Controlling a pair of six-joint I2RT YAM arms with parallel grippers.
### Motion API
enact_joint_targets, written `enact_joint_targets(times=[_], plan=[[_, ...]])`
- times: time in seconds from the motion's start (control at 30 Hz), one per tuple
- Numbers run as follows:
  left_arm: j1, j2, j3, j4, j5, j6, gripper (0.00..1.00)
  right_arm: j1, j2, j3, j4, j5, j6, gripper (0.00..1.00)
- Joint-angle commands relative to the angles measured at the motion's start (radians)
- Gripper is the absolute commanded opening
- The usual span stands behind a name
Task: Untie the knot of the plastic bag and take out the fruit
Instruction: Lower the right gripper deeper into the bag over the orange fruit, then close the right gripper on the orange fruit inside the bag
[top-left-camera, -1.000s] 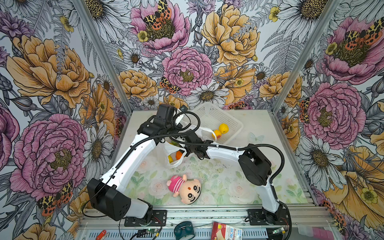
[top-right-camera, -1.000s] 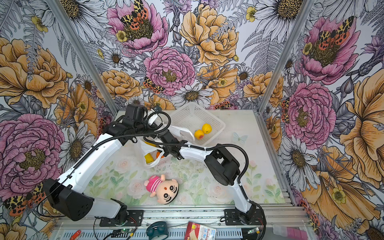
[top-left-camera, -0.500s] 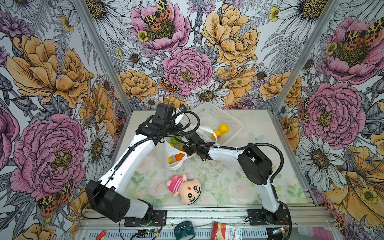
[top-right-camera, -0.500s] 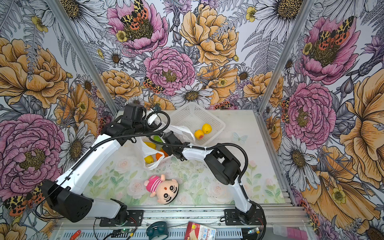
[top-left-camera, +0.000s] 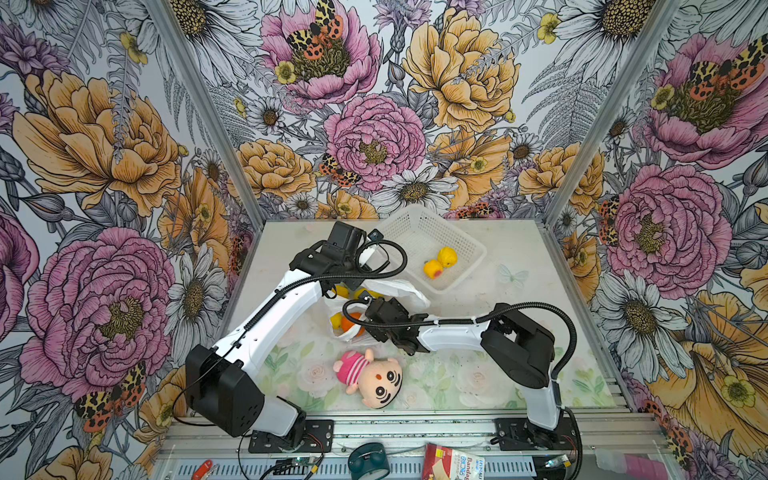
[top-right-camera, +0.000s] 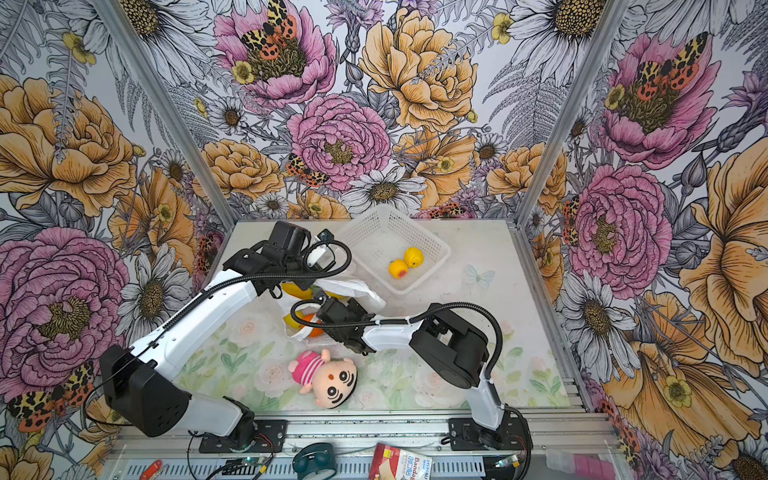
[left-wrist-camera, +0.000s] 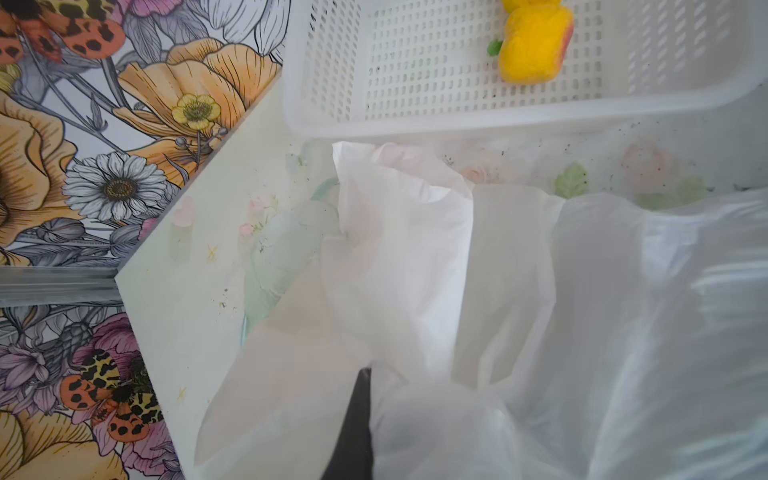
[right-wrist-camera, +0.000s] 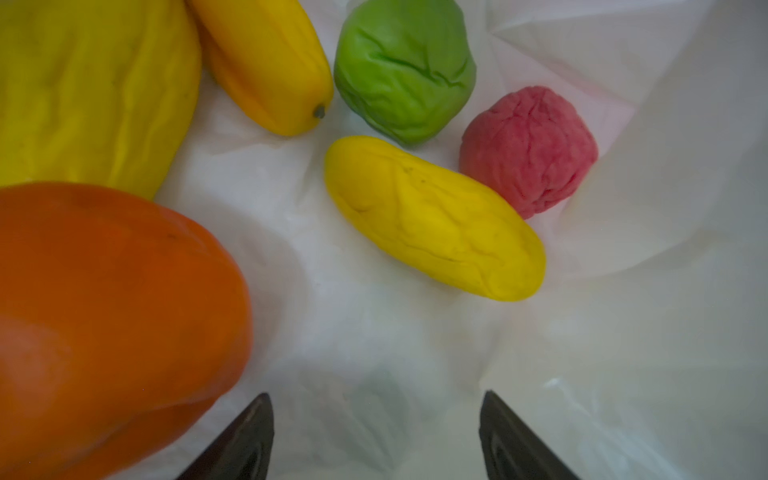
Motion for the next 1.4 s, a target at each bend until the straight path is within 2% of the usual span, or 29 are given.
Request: enact_joint_targets(times=[0.0, 0.2, 0.43, 0.57, 1.03, 1.2, 1.37], plan=[[0.036, -0.12, -0.044, 0.012, 0.144, -0.04, 0.0, -0.008, -0.064, 0.002, 0.027, 0.041, 0.042, 0.79], [0.033, -0.166, -0.061, 0.021, 0.221, -0.034, 0.0, -0.011, -0.128, 0.001, 0.009, 0.072, 0.087, 0.8], [0.067, -0.159, -0.056, 0.021, 0.236, -0.04, 0.0, 0.047, -0.217, -0.024, 0.044, -0.114, 0.076, 0.83], [0.092, -0.15, -0.05, 0.023, 0.263, -0.045, 0.0, 0.062, -0.142, 0.041, 0.023, -0.178, 0.11, 0.83], [0.101, -0.154, -0.047, 0.022, 0.27, -0.046, 0.0, 0.018, 0.171, 0.279, -0.075, -0.199, 0.175, 0.87], [0.105, -0.152, -0.046, 0.023, 0.277, -0.044, 0.0, 0.008, 0.187, 0.292, -0.087, -0.217, 0.181, 0.82], [0.112, -0.155, -0.044, 0.022, 0.283, -0.045, 0.0, 0.01, 0.156, 0.276, -0.082, -0.235, 0.171, 0.63]])
